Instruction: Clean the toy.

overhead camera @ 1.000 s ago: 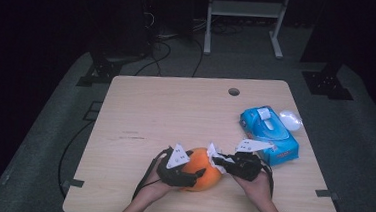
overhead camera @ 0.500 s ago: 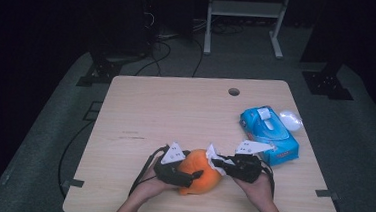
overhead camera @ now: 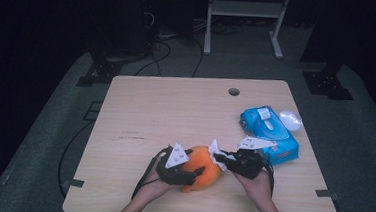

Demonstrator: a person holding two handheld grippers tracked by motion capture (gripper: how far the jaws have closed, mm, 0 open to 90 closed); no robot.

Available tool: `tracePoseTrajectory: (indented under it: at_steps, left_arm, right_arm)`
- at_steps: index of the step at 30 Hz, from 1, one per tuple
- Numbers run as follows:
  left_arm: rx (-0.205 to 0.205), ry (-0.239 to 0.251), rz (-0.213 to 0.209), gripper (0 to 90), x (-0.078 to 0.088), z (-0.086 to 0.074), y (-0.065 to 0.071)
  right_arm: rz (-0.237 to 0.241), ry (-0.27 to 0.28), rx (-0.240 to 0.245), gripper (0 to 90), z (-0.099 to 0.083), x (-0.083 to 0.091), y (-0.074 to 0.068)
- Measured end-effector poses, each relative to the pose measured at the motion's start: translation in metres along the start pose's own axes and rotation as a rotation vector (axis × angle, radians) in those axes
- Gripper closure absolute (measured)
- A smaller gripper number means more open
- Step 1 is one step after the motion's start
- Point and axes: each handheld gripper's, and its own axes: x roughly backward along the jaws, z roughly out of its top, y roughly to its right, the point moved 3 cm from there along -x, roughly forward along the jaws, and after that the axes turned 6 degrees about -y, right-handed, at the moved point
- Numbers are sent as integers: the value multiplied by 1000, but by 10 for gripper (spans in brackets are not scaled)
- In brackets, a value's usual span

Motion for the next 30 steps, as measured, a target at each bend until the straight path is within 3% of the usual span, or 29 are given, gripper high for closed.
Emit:
tracePoseTrajectory:
  at_steps: [3, 7, 11, 16, 19, 22, 24, 30]
  left_arm:
    - [24, 14, -16, 226, 3, 1, -5]
    - [4, -6, 3, 187, -2, -5, -9]
    - [-9, -18, -3, 242, -3, -8, -9]
    - [-20, -10, -10, 243, -2, -11, -6]
    - [-38, -14, -11, 242, -1, -11, -2]
    - [-64, -11, -24, 242, -2, -11, 3]
    - [-78, -15, -22, 242, -2, -10, 6]
    - [-93, -13, -28, 242, -3, -10, 8]
  right_arm:
    - [-4, -14, 24, 796, -3, -2, -5]
    - [-20, -24, 63, 796, -4, -3, -12]
    - [-18, -23, 17, 797, -10, -3, -2]
    - [-96, -64, -9, 796, -20, -4, 15]
    - [-90, -46, -9, 797, -15, -2, 12]
    - [-40, 13, 8, 796, -5, 2, 0]
    - [-37, 13, 23, 796, -3, 2, -3]
    - [-30, -23, -68, 796, -19, -4, 17]
